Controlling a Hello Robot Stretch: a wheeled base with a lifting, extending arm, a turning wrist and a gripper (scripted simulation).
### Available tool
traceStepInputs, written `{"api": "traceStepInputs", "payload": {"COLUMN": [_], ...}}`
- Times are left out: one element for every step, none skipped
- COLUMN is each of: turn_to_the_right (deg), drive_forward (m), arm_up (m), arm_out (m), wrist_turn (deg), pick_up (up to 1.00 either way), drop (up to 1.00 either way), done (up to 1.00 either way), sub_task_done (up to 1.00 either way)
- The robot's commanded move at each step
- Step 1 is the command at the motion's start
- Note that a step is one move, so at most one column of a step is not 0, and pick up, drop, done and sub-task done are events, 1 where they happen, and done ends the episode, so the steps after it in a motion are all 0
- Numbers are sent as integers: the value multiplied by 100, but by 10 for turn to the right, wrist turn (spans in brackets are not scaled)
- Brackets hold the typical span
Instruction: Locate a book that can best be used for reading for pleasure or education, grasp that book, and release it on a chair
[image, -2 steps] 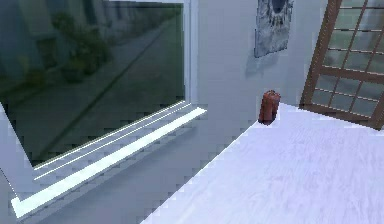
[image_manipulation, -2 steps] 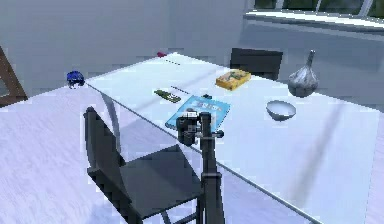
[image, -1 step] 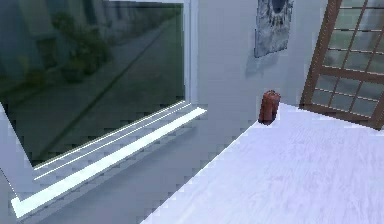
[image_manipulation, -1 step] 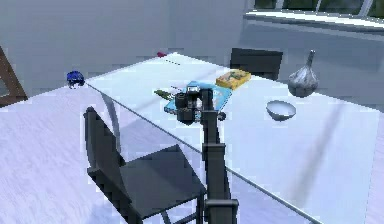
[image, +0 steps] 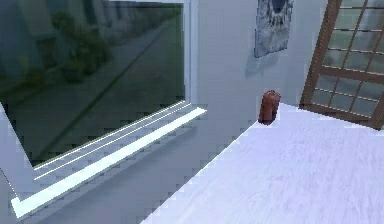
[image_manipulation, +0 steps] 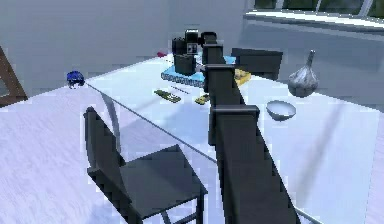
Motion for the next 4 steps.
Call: {"api": "traceStepInputs", "payload": {"turn_to_the_right": [0,0,0,0], "drive_forward": [0,0,0,0], "arm_up": [0,0,0,0], "arm_out": [0,0,0,0], "wrist_turn": [-450,-450,-450,-330], "pick_up": [0,0,0,0], "drop": [0,0,0,0], "done": [0,0,0,0], "sub_task_done": [0,0,0,0]}}
